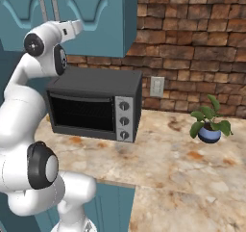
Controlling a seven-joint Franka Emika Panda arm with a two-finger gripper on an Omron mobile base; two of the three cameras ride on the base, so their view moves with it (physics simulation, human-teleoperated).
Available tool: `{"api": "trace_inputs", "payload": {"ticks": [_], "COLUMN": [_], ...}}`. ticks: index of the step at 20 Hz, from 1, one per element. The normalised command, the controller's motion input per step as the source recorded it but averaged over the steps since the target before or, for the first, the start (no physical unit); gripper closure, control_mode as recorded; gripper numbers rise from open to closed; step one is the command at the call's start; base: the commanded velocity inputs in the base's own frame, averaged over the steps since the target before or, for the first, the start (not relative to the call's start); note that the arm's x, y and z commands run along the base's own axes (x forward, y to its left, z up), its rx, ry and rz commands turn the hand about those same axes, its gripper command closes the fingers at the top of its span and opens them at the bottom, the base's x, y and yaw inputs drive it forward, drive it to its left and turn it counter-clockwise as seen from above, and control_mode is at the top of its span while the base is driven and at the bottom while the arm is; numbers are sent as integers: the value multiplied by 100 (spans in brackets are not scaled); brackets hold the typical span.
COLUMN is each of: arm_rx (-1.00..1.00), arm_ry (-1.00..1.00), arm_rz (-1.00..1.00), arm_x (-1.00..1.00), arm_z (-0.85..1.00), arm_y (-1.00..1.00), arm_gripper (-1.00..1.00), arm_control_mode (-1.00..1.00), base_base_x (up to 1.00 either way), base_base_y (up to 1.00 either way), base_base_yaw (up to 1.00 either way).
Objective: Pick the sponge and spray from the cabinet and place them on the counter.
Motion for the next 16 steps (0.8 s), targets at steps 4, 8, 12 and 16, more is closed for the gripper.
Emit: {"api": "trace_inputs", "payload": {"ticks": [4, 8, 12, 16], "arm_rx": [2, 0, 6, 7], "arm_ry": [9, 12, 16, 4], "arm_rz": [5, 0, 0, 0], "arm_x": [20, 19, 13, 1], "arm_z": [-26, -9, -1, -9], "arm_y": [-5, 5, 0, -1], "arm_gripper": [100, 100, 100, 100], "arm_control_mode": [-100, -100, -100, -100], "base_base_x": [0, 0, 0, 0], "base_base_y": [0, 0, 0, 0], "base_base_yaw": [0, 0, 0, 0]}}
